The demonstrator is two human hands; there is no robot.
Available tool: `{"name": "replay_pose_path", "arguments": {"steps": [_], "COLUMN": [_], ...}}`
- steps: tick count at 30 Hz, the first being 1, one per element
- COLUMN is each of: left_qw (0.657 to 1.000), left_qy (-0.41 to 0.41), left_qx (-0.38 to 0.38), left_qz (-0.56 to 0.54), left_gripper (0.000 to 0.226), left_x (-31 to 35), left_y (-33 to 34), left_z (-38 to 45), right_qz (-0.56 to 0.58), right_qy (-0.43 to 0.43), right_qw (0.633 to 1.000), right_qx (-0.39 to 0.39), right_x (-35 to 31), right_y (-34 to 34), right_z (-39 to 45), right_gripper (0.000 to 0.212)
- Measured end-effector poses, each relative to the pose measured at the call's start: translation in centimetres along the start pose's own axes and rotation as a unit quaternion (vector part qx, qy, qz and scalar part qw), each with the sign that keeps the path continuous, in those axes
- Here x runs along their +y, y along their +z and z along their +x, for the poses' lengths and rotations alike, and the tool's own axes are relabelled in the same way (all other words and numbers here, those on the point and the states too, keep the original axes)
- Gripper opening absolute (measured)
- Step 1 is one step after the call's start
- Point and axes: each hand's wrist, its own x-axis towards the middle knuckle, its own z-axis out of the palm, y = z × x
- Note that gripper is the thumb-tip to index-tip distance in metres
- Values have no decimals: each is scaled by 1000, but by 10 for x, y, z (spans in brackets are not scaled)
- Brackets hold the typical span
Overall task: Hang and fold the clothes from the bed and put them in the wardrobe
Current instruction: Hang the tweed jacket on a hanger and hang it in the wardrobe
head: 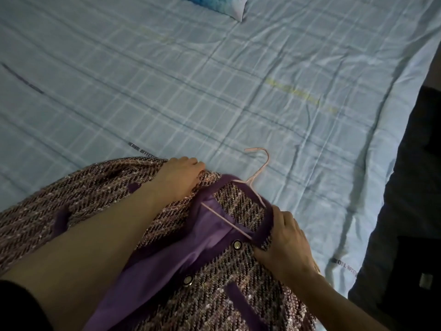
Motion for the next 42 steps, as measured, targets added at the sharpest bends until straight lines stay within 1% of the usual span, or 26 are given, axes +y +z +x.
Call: {"name": "replay_pose_path", "arguments": {"steps": [3, 5, 8, 11, 14, 15, 16, 19, 20, 22, 24, 26, 28, 30, 34, 36, 39, 42], "left_qw": [1000, 1000, 1000, 1000, 999, 999, 999, 996, 995, 991, 987, 982, 977, 970, 949, 941, 926, 898], "left_qy": [11, 18, 18, 8, -13, -16, -19, -30, -31, -37, -50, -67, -86, -99, -142, -163, -200, -245], "left_qx": [3, 13, -2, -15, 1, 13, 25, 73, 93, 129, 155, 176, 194, 221, 280, 297, 317, 359], "left_qz": [3, 5, 4, -8, -36, -36, -35, -33, -32, -23, -10, 3, 6, 1, 2, 12, 41, 66], "left_gripper": [38, 40, 34, 29, 17, 13, 12, 14, 15, 17, 23, 28, 31, 29, 24, 26, 29, 28], "left_x": [-1, 0, 5, 5, 4, 4, 3, -3, -6, -11, -15, -16, -15, -11, -1, 2, 10, 30], "left_y": [0, 1, 4, 7, -1, -6, -12, -30, -37, -52, -69, -85, -101, -114, -147, -165, -199, -237], "left_z": [-5, 0, 14, 17, 9, 4, -1, -19, -26, -42, -61, -81, -105, -127, -190, -222, -268, -311], "right_qz": [8, 0, -8, 6, 58, 84, 109, 148, 150, 143, 140, 138, 119, 115, 122, 126, 142, 173], "right_qy": [-6, -17, -35, -34, -30, -26, -26, -43, -51, -65, -78, -106, -137, -159, -221, -259, -312, -360], "right_qw": [1000, 1000, 999, 999, 998, 996, 994, 987, 986, 986, 987, 985, 983, 980, 968, 957, 938, 911], "right_qx": [0, 14, 35, 24, 9, 4, 4, 38, 48, 46, 29, 1, -28, -30, 3, 23, 58, 101], "right_x": [-3, -3, 1, 4, 5, 4, 2, -9, -13, -20, -26, -32, -39, -46, -68, -82, -105, -125], "right_y": [-7, -9, -7, -5, -8, -11, -15, -24, -28, -38, -53, -68, -82, -92, -122, -140, -170, -205], "right_z": [-2, -3, -4, -5, -6, -6, -7, -10, -10, -9, -9, -12, -17, -20, -36, -45, -61, -78], "right_gripper": [105, 102, 99, 99, 97, 93, 83, 37, 27, 16, 8, 6, 8, 7, 9, 10, 12, 14]}}
